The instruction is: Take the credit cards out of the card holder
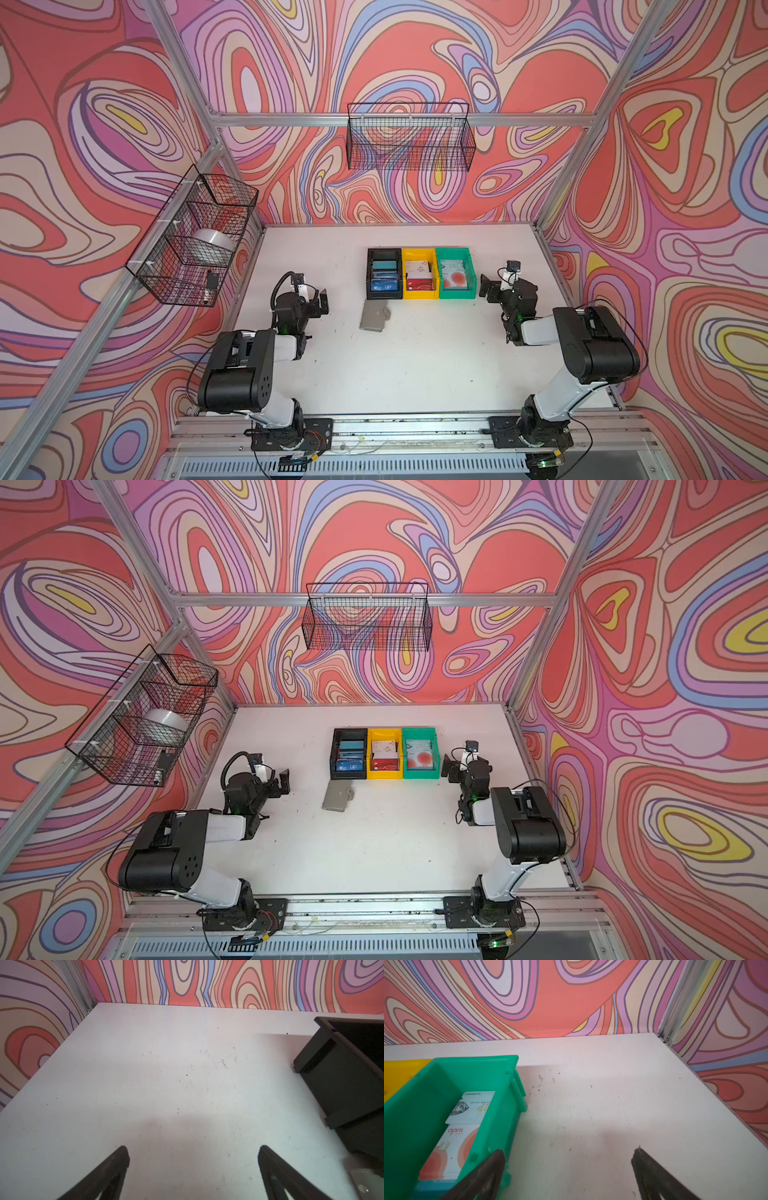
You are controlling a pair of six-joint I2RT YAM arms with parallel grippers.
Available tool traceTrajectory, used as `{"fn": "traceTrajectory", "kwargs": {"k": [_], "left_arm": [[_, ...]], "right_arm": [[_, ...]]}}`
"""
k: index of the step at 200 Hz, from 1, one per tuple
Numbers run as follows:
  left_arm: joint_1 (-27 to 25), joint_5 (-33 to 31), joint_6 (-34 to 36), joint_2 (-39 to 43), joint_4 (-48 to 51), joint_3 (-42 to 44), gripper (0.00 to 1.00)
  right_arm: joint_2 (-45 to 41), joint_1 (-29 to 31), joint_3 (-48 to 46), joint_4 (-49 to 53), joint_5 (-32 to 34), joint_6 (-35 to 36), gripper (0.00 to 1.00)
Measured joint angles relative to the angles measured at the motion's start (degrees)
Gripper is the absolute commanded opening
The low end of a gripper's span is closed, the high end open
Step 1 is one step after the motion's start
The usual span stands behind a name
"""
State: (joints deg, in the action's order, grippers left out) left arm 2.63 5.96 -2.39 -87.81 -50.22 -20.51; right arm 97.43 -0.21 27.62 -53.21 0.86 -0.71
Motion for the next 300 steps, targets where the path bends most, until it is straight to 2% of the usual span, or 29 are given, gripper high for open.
{"fn": "traceTrajectory", "kwargs": {"k": [26,34,37,44,48,57,71,89,103,121,131,141,168,199,218,246,252,263,300], "left_arm": [[0.0,0.0,0.0,0.0,0.0,0.0,1.00],[0.0,0.0,0.0,0.0,0.0,0.0,0.97],[0.0,0.1,0.0,0.0,0.0,0.0,0.97],[0.0,0.5,0.1,0.0,-0.1,0.0,0.96],[0.0,0.9,0.2,0.0,-0.1,0.0,0.96],[0.0,2.0,0.6,0.8,0.9,0.0,0.96],[-0.6,2.6,1.2,4.7,5.2,-0.1,0.96],[-2.0,3.0,1.5,14.1,13.4,-1.7,0.96],[-3.2,3.0,0.2,19.9,17.1,-4.6,0.95],[-5.6,2.1,-1.7,22.9,19.5,-7.7,0.92],[-8.7,0.6,-2.3,23.0,21.2,-8.7,0.92],[-12.1,-0.7,-2.6,22.4,23.1,-9.0,0.87],[-21.0,-4.0,-3.9,19.4,31.7,-10.1,0.85],[-22.8,-6.9,-10.3,18.9,38.8,-11.7,0.82],[-22.8,-9.4,-16.9,18.7,42.7,-13.1,0.77],[-22.8,-10.1,-25.9,14.9,45.9,-15.7,0.64],[-22.9,-10.1,-27.6,13.2,46.3,-16.3,0.64],[-22.9,-9.7,-29.7,10.3,46.9,-16.9,0.69],[-23.0,-7.1,-34.6,4.3,47.8,-16.9,0.67]], "right_arm": [[0.0,0.0,0.0,0.0,0.0,0.0,0.99],[0.0,0.0,0.0,0.0,0.0,0.0,0.98],[0.0,0.0,0.0,0.0,0.0,0.0,0.92],[0.0,0.0,0.0,0.0,-0.1,0.0,0.73],[0.0,0.0,0.0,0.0,0.0,0.0,0.67],[0.0,0.0,0.0,-0.1,-0.2,0.0,0.61],[-0.3,0.3,-0.1,0.3,0.1,0.5,0.60],[-3.7,2.4,1.7,8.4,2.2,1.3,0.51],[-6.9,5.1,7.3,18.8,2.7,1.6,0.46],[-9.4,8.9,16.3,28.8,1.4,0.7,0.42],[-10.2,11.9,20.8,33.3,0.3,0.0,0.38],[-10.4,15.1,23.7,36.7,-0.6,-0.7,0.36],[-8.9,25.8,26.9,44.6,-2.9,-2.5,0.30],[-4.1,34.1,26.7,50.3,-6.6,-5.7,0.27],[-1.7,36.1,26.5,51.5,-9.3,-7.3,0.23],[2.0,37.0,26.8,52.4,-12.0,-8.2,0.22],[2.8,37.0,27.1,52.8,-12.5,-8.2,0.22],[4.5,37.1,28.3,53.7,-12.9,-8.2,0.22],[9.2,37.2,33.1,54.8,-13.4,-8.2,0.21]]}}
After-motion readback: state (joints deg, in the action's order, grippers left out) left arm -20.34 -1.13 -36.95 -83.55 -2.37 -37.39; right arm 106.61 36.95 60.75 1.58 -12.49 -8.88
